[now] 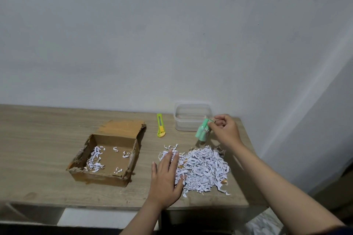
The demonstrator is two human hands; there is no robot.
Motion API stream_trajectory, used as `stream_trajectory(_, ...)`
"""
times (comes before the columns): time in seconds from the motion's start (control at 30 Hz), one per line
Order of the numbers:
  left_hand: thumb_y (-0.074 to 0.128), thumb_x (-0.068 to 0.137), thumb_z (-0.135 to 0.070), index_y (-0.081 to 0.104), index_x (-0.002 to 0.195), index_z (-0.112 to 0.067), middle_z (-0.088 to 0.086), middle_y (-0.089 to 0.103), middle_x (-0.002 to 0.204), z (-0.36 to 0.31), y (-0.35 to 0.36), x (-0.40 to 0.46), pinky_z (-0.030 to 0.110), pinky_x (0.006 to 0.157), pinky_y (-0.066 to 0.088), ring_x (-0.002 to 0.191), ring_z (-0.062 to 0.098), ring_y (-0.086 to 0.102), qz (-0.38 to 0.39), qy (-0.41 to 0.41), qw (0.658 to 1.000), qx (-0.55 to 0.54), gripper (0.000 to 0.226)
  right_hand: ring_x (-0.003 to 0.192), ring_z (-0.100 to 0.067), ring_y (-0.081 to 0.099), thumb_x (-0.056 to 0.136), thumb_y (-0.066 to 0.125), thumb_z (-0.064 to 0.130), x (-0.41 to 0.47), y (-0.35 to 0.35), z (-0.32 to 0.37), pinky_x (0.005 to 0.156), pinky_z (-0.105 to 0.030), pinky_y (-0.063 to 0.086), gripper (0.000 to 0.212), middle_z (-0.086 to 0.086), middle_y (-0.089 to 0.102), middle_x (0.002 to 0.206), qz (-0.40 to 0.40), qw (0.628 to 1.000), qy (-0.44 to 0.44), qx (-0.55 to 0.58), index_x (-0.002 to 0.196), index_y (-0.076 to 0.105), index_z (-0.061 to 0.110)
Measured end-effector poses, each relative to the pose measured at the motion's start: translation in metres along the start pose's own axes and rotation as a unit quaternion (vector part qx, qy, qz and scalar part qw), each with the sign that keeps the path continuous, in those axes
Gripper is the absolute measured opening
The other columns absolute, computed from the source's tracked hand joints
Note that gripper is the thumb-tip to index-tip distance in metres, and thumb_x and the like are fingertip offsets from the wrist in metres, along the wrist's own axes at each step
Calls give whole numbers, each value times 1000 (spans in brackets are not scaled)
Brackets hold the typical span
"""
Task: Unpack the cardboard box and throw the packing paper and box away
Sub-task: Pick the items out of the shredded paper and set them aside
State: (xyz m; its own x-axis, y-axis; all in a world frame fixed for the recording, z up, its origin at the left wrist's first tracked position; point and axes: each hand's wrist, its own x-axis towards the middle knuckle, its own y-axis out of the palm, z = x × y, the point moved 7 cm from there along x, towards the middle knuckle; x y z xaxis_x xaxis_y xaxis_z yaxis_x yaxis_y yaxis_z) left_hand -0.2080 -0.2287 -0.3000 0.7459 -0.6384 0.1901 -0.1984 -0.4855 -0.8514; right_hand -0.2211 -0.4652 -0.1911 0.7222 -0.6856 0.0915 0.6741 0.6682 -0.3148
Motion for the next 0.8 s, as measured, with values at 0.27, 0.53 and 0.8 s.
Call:
stream_trajectory(0.27,19,85,-57,3,148,-33,-9,1,158,6,6,3,51,114,-1,145,13,-3,34,-32,999,22,69,84,-15,59,79,68,20,26,-41,-16,83,-27,46,34,0,63,95,-47,996,-32,-73,113,64,19)
stream_trajectory(0.53,15,83,-59,1,147,-35,-12,-6,157,7,11,7,48,112,-9,142,7,-13,53,-38,998,25,70,85,-20,57,77,71,24,43,-42,-82,79,-27,45,30,-4,63,93,-56,983,47,-168,102,62,12)
stream_trajectory(0.8,16,84,-62,6,147,-37,-13,-1,157,9,14,8,52,114,-4,144,9,-8,57,-43,997,9,68,96,-30,63,81,68,27,64,-34,-116,78,-24,40,30,-17,70,99,-56,981,86,-166,99,66,3)
